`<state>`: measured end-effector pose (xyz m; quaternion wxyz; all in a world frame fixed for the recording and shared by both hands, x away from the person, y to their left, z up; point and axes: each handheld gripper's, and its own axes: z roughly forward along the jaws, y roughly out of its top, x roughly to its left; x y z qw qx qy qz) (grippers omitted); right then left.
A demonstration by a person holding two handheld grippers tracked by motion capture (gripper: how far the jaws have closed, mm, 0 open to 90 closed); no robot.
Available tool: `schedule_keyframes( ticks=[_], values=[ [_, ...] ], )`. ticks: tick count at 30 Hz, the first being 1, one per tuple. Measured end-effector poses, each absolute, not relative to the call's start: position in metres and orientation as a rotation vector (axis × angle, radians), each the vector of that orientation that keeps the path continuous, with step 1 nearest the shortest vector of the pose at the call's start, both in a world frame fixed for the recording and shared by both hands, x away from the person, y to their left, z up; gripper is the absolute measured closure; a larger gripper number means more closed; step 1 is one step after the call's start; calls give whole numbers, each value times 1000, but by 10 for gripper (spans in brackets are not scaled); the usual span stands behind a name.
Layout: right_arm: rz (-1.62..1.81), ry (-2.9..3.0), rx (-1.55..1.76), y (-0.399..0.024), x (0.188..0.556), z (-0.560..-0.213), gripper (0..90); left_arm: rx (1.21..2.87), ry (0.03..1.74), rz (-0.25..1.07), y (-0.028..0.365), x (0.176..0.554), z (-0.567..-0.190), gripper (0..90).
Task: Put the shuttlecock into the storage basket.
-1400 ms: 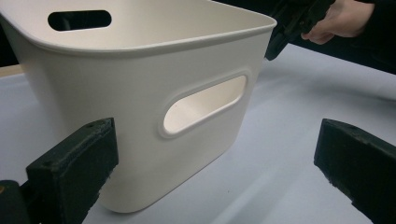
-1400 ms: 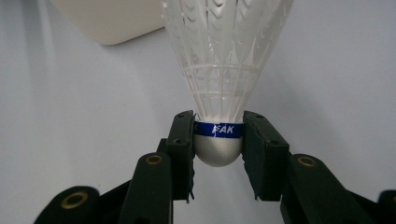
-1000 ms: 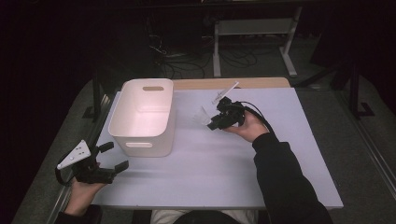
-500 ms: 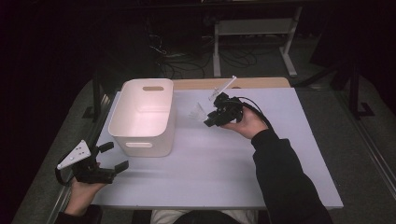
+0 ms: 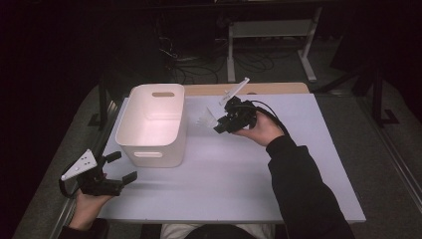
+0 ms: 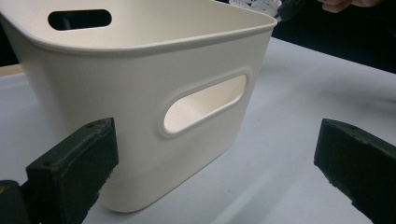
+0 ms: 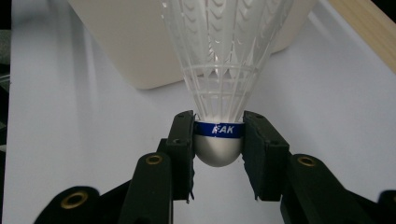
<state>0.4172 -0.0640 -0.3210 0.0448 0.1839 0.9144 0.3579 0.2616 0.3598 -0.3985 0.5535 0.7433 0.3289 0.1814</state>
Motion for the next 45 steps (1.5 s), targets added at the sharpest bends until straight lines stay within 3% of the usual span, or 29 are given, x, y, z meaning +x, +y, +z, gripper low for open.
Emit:
schedule_keyframes(
  ticks=[45],
  values=[
    [1113, 2774, 481, -47, 414, -281, 640, 1758, 777, 424, 360, 261, -399, 0]
  ],
)
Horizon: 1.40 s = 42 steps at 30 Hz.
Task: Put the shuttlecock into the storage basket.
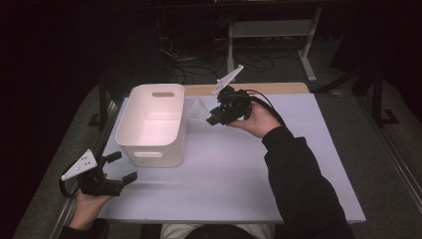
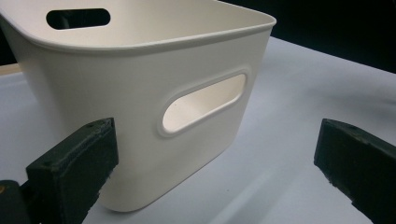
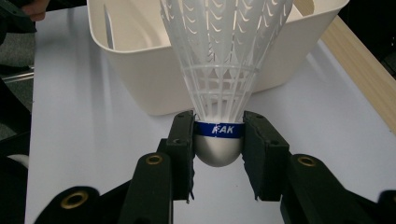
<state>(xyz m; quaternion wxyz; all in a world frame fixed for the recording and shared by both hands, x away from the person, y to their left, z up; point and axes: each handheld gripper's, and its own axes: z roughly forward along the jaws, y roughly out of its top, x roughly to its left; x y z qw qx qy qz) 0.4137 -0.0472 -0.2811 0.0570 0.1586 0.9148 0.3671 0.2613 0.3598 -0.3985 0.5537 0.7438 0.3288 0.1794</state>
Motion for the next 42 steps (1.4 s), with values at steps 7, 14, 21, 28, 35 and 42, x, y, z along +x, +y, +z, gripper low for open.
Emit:
schedule_keyframes(
  ticks=[7, 14, 21, 28, 35, 42],
  values=[
    [1109, 2774, 458, -40, 413, -275, 640, 1757, 778, 424, 360, 261, -398, 0],
    [1111, 2777, 445, -33, 413, -271, 640, 1757, 778, 424, 360, 261, -398, 0],
    [1112, 2776, 419, -26, 413, -265, 640, 1758, 776, 424, 360, 261, -398, 0],
    [1127, 2772, 398, -19, 411, -259, 641, 1756, 777, 424, 360, 261, -398, 0],
    [1133, 2775, 380, -12, 413, -255, 641, 1756, 776, 424, 360, 261, -398, 0],
    [1132, 2781, 363, -2, 415, -254, 640, 1752, 776, 424, 360, 261, -398, 0]
  ],
)
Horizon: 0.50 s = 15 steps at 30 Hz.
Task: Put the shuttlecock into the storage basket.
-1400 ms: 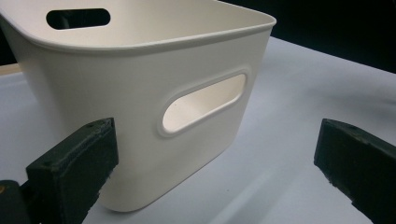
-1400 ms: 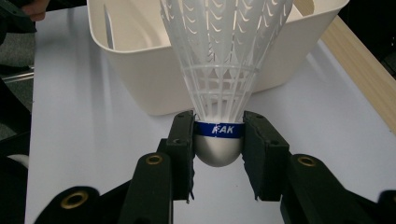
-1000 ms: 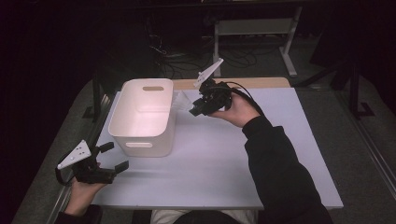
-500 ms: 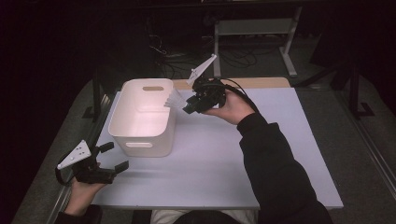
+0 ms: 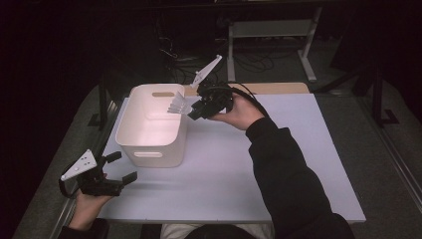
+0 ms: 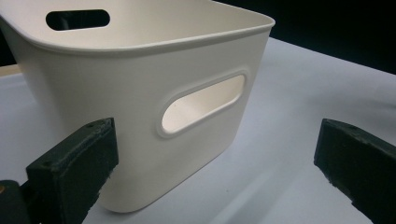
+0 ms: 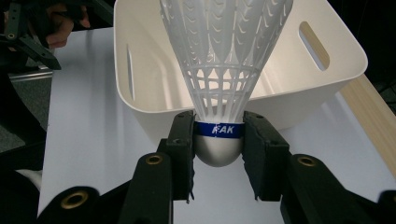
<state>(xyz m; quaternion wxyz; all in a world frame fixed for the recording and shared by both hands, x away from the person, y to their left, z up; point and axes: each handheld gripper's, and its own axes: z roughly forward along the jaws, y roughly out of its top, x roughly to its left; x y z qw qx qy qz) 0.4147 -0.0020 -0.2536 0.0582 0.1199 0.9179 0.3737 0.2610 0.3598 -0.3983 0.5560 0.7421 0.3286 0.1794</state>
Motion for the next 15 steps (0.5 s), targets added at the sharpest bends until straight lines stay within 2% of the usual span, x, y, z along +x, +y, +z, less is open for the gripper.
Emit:
schedule_keyframes(
  ticks=[15],
  values=[
    [1148, 2783, 327, 15, 417, -245, 640, 1751, 774, 420, 360, 261, -398, 0]
  ],
)
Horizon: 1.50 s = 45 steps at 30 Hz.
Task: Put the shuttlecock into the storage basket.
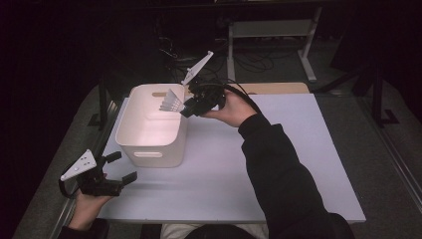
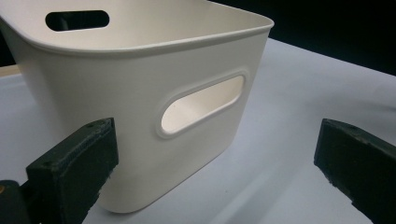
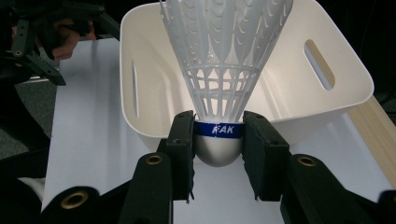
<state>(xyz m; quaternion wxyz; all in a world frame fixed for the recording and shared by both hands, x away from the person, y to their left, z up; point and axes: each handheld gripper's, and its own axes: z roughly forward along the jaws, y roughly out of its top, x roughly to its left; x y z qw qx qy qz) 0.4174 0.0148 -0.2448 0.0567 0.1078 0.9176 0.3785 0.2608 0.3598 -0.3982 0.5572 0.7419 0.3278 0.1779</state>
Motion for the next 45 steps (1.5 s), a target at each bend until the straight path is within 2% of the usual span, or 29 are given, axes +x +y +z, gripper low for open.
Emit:
schedule_keyframes(
  ticks=[18, 45],
  values=[
    [1137, 2820, 274, 46, 419, -249, 640, 1749, 767, 420, 360, 260, -398, 0],
    [1105, 2898, 231, 77, 420, -276, 641, 1749, 763, 419, 360, 260, -397, 0]
  ],
)
